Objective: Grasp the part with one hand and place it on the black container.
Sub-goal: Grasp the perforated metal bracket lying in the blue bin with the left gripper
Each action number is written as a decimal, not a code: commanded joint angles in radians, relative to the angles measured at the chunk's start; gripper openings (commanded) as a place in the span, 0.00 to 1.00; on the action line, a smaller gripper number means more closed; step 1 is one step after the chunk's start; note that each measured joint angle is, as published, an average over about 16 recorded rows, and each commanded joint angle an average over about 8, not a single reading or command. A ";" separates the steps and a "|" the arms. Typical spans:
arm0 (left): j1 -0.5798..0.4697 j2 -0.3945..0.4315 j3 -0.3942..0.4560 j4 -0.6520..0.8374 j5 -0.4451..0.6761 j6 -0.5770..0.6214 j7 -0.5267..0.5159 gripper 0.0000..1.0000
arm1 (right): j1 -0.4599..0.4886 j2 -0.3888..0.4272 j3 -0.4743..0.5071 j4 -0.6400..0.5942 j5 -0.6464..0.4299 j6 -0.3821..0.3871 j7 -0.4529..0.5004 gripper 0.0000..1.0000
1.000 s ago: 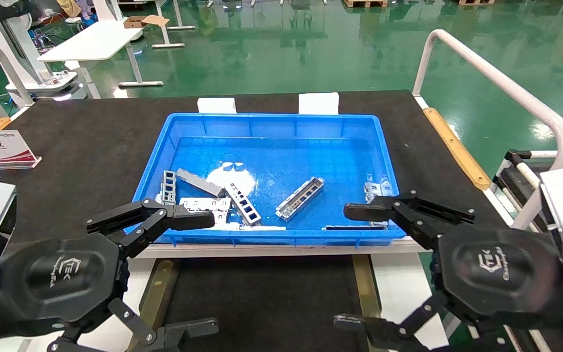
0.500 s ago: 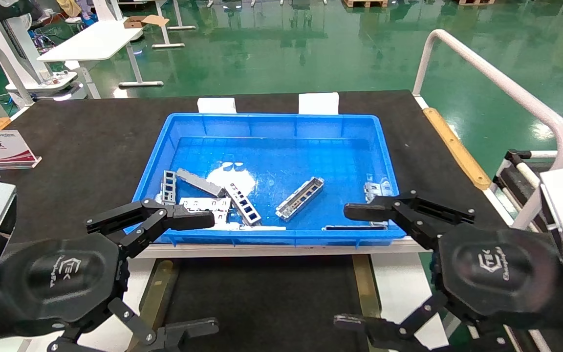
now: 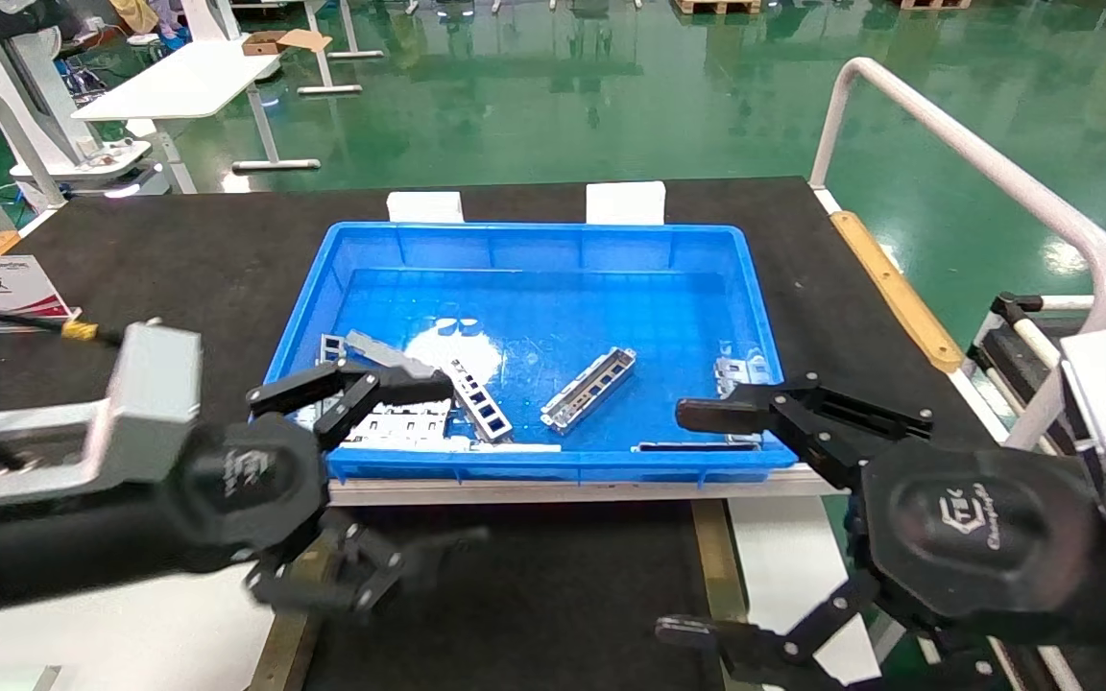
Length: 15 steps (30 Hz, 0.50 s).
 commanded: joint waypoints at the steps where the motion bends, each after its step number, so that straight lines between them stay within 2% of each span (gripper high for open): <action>1: -0.012 0.024 0.014 0.009 0.031 -0.028 -0.003 1.00 | 0.000 0.000 0.000 0.000 0.000 0.000 0.000 1.00; 7: -0.102 0.175 0.081 0.160 0.161 -0.131 0.030 1.00 | 0.000 0.000 0.000 0.000 0.000 0.000 0.000 1.00; 15: -0.216 0.392 0.145 0.446 0.295 -0.263 0.158 1.00 | 0.000 0.000 0.000 0.000 0.000 0.000 0.000 1.00</action>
